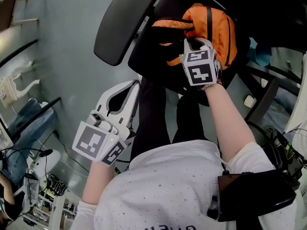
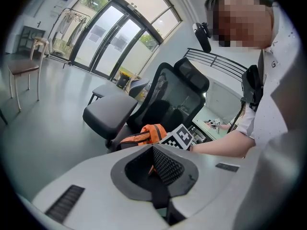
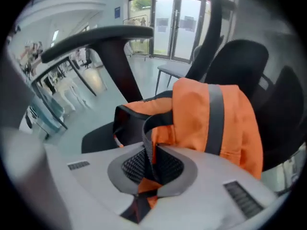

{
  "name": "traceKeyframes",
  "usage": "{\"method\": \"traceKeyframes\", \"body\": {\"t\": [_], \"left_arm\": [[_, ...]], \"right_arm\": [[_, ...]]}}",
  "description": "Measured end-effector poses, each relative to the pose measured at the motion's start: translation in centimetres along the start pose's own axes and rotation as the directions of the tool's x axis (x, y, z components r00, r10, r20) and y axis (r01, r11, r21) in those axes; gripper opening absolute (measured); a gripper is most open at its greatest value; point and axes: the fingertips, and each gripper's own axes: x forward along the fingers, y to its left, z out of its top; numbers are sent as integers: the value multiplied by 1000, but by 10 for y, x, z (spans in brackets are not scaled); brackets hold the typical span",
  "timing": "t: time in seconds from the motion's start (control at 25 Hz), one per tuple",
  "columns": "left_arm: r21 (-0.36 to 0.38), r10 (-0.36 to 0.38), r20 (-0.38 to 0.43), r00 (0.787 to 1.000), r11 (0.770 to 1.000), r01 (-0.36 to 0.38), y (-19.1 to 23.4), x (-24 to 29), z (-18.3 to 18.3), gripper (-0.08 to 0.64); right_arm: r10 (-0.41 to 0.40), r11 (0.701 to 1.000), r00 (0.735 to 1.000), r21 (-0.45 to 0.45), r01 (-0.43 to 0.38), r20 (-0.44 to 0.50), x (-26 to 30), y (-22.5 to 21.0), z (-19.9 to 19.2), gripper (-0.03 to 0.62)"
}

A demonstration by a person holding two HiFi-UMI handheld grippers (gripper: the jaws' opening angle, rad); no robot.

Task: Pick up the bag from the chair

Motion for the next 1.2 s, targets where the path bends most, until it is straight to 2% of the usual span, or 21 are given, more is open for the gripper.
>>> {"method": "traceKeyframes", "body": {"t": [0.08,0.16,0.24,0.36,0.48,0.56,0.68,0.72,0.76,0.92,1.04,1.08,1.12,1.2], "left_arm": [[-6,5,7,1000,1000,-5,1,-3,-1,4],[-17,9,17,1000,1000,-9,-2,-2,-4,3],[-21,13,28,1000,1000,-12,-6,0,-6,3],[-23,18,50,999,1000,-16,-6,0,2,3],[-42,22,71,997,999,-19,-9,-2,12,3],[-46,22,79,997,999,-19,-16,-5,17,3],[-49,15,94,995,999,-11,-32,-14,38,3],[-55,11,104,995,998,-5,-37,-16,48,3],[-62,6,115,993,998,1,-42,-17,57,3],[-40,9,158,987,999,-2,-58,-11,73,3],[-10,14,194,981,1000,-12,-71,-7,83,3],[-7,13,207,978,1000,-12,-75,-7,89,3],[-5,13,220,975,1000,-12,-80,-8,95,3],[-1,15,245,969,1000,-16,-88,-9,106,3]], "right_arm": [[109,988,994,107,-109,7,-4,8,-3,18],[239,950,971,203,-239,25,-10,16,-7,15],[356,894,933,269,-358,57,-18,21,-9,14],[487,798,865,341,-497,119,-35,26,-2,14],[580,679,787,410,-609,208,-56,27,9,14],[618,579,732,464,-670,287,-75,27,16,12],[639,409,650,533,-740,411,-112,24,39,12],[640,362,621,536,-763,452,-126,21,53,10],[637,328,598,531,-781,487,-138,17,65,9],[614,250,534,499,-830,581,-160,-4,79,8],[591,154,427,424,-893,685,-186,-23,94,3],[578,141,404,401,-905,709,-196,-30,102,4],[568,144,396,387,-911,721,-203,-36,108,5],[560,176,408,378,-909,721,-213,-48,115,5]]}}
